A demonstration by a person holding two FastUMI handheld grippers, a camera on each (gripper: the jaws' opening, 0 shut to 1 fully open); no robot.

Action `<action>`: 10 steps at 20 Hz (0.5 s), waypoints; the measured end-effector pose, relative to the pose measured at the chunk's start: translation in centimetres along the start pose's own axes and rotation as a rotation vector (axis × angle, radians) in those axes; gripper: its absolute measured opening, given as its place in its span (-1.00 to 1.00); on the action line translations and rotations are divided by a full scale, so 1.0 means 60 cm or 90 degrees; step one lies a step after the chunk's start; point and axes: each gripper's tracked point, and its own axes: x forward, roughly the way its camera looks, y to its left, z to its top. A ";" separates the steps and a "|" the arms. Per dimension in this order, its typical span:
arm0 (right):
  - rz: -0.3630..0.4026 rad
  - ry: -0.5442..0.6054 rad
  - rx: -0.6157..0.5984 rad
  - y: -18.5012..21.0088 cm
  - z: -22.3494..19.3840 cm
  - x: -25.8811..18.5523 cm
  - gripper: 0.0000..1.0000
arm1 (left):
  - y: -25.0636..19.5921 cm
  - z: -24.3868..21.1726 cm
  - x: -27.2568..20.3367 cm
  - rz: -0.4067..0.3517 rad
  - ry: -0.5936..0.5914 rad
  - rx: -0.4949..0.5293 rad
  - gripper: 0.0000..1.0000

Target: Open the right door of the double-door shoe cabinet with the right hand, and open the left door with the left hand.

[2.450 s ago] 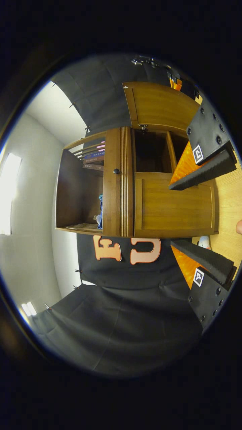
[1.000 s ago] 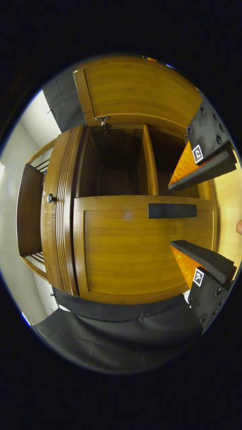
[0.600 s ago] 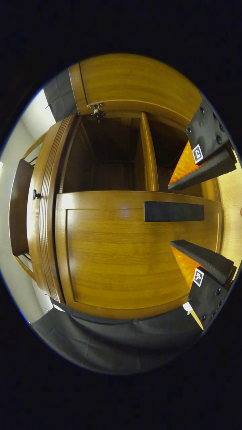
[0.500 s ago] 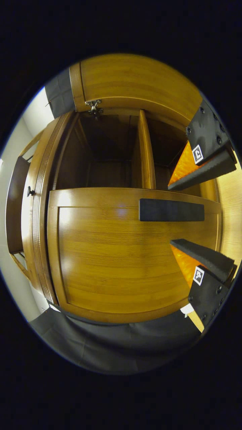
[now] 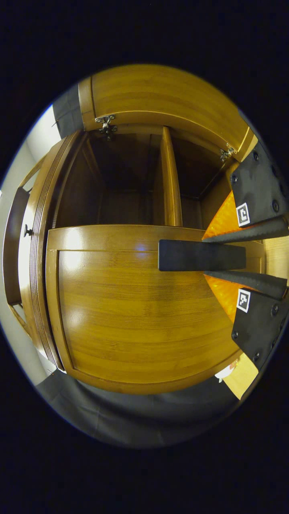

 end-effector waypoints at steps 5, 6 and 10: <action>0.013 -0.002 -0.007 0.026 0.009 -0.013 0.85 | 0.000 0.000 -0.014 -0.032 -0.014 -0.032 -0.34; 0.016 -0.002 -0.012 0.032 0.011 -0.017 0.85 | 0.001 -0.001 -0.021 -0.035 -0.014 -0.029 -0.40; 0.032 -0.007 -0.024 0.064 0.021 -0.025 0.85 | 0.002 -0.001 -0.054 -0.048 -0.013 -0.020 -0.46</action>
